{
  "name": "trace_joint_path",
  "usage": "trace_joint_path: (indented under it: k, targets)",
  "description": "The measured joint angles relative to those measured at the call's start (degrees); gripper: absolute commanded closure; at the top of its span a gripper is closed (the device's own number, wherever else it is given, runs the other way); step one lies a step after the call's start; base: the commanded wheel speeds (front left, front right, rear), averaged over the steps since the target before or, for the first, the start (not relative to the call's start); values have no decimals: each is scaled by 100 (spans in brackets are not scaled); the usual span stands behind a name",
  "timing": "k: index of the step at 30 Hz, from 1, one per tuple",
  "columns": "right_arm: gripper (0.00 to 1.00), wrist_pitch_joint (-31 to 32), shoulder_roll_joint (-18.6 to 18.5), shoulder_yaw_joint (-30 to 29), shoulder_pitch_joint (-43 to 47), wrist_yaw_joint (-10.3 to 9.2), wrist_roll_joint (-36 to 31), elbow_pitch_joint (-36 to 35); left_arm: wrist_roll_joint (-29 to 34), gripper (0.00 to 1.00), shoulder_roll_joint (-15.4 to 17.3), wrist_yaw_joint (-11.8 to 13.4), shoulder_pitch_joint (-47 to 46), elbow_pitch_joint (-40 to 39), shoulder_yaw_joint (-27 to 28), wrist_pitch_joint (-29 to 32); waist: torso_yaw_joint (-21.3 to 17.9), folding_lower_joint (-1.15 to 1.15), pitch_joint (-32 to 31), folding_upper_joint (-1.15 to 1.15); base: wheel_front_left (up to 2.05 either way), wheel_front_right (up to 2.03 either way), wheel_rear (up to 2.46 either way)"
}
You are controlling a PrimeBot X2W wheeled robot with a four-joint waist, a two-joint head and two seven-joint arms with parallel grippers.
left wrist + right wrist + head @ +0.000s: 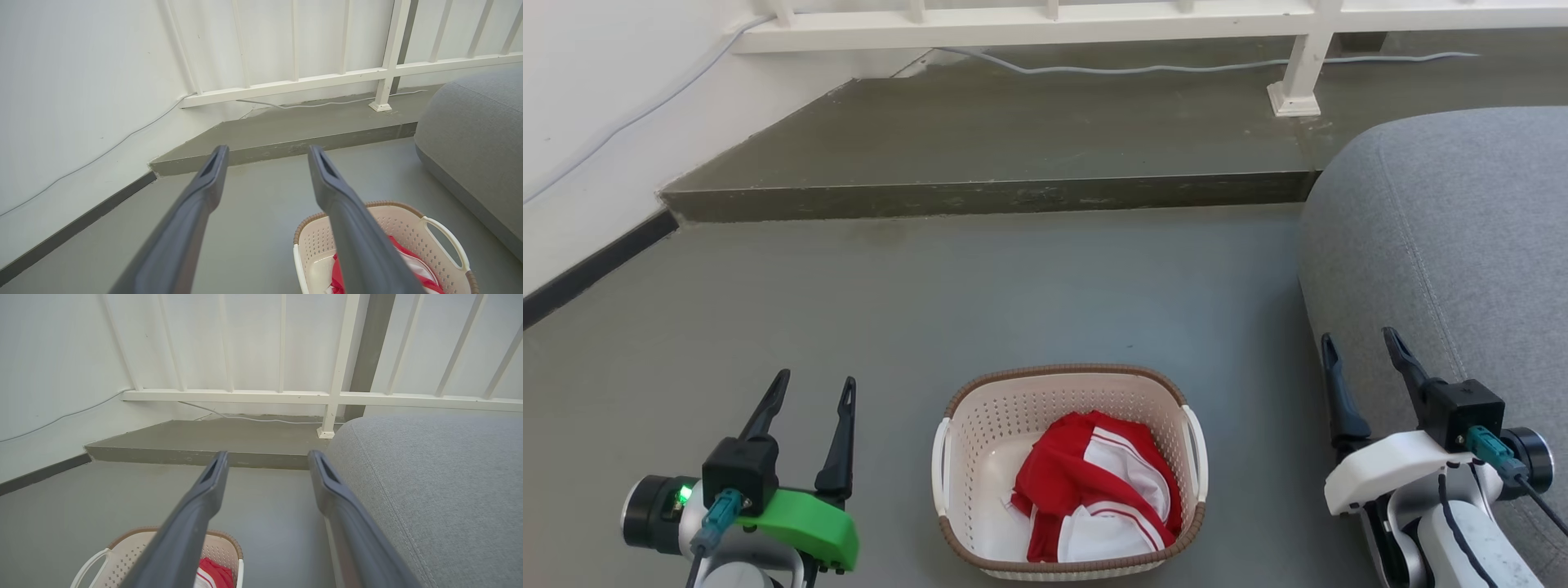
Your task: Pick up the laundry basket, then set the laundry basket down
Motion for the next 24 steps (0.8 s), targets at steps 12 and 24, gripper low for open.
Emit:
trace_joint_path:
  k: [12, 24]
  targets:
    - [0, -5, 41, -26, -1, 81, -4, 23, 41, 0, -14, -2, -6, 20, 9, 0, 5, 0, 47, 0, 0, 0, 0]
    - [0, -5, 142, -30, -44, 133, -3, 37, 77, 0, -91, -94, -313, -42, -82, 0, 20, 0, 547, 0, 0, 0, 0]
